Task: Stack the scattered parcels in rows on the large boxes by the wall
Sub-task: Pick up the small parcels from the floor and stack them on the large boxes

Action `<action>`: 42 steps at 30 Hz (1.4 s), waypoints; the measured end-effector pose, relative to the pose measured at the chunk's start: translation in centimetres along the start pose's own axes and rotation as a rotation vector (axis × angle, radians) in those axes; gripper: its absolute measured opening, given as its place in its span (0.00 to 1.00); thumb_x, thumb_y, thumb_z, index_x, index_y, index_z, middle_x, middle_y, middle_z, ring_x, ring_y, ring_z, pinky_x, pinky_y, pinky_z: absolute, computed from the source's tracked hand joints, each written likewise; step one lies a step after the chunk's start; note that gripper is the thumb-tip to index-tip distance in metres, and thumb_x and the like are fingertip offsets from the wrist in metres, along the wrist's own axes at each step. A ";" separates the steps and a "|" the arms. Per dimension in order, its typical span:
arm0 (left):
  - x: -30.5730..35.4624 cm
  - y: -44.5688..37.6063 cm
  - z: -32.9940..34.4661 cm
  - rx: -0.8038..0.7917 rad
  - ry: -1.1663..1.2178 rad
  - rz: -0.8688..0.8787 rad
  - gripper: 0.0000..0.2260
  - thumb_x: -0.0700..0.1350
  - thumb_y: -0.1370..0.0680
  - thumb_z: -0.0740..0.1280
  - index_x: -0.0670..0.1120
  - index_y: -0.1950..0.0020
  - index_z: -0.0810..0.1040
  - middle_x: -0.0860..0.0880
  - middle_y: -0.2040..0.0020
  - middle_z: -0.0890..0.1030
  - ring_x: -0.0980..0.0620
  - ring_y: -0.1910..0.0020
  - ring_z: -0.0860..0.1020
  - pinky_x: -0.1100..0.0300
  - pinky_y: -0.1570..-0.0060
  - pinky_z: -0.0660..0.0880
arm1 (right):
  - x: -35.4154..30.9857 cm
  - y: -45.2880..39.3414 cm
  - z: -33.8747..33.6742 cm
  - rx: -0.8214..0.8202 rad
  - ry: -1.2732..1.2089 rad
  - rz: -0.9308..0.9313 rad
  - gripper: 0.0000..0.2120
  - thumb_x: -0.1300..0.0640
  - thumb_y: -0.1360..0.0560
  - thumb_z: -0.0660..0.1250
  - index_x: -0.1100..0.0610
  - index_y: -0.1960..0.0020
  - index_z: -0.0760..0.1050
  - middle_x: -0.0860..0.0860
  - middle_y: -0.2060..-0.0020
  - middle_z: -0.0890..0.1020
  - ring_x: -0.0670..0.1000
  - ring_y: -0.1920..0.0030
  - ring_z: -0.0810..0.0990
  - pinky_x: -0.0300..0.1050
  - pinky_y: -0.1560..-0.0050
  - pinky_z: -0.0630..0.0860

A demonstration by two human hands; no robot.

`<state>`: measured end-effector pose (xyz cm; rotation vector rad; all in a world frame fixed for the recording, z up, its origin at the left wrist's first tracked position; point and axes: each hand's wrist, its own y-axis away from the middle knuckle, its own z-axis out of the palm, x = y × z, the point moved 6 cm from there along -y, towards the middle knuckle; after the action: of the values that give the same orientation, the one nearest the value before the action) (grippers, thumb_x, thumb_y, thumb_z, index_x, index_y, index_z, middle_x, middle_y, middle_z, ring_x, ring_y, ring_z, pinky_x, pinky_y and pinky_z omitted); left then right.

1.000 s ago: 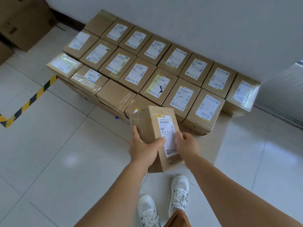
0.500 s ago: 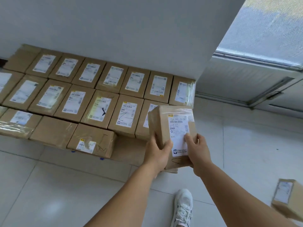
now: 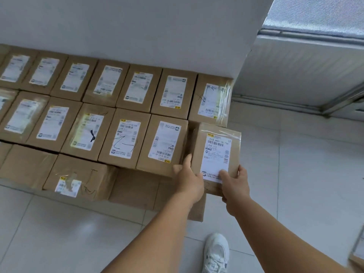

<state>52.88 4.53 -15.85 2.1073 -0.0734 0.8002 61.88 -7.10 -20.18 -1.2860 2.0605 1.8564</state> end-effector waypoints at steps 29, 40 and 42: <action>-3.3 -4.2 -1.1 0.137 -0.588 0.051 0.35 0.48 0.23 0.68 0.58 0.23 0.51 0.49 0.22 0.45 0.42 0.25 0.47 0.52 0.27 0.53 | -0.2 -2.6 4.5 -0.194 0.158 0.004 0.28 0.66 0.23 0.60 0.42 0.31 0.58 0.49 0.42 0.76 0.48 0.56 0.76 0.40 0.67 0.68; 0.8 3.1 -1.6 0.129 -0.423 0.294 0.28 0.50 0.20 0.63 0.51 0.22 0.56 0.50 0.24 0.59 0.49 0.27 0.58 0.56 0.31 0.59 | -2.6 5.3 -1.5 -0.191 0.102 -0.031 0.31 0.48 0.20 0.59 0.46 0.22 0.47 0.48 0.24 0.58 0.54 0.28 0.64 0.46 0.41 0.63; 1.4 5.3 -1.0 0.091 -0.370 0.355 0.26 0.49 0.20 0.62 0.49 0.23 0.59 0.50 0.25 0.62 0.50 0.28 0.61 0.57 0.32 0.61 | -1.9 7.4 -3.9 -0.143 0.076 -0.040 0.30 0.46 0.19 0.57 0.48 0.22 0.49 0.48 0.24 0.58 0.53 0.27 0.63 0.48 0.36 0.63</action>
<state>51.73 2.24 -10.85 2.3417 -0.6344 0.6113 60.30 -10.16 -12.29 -1.4413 1.9530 1.9997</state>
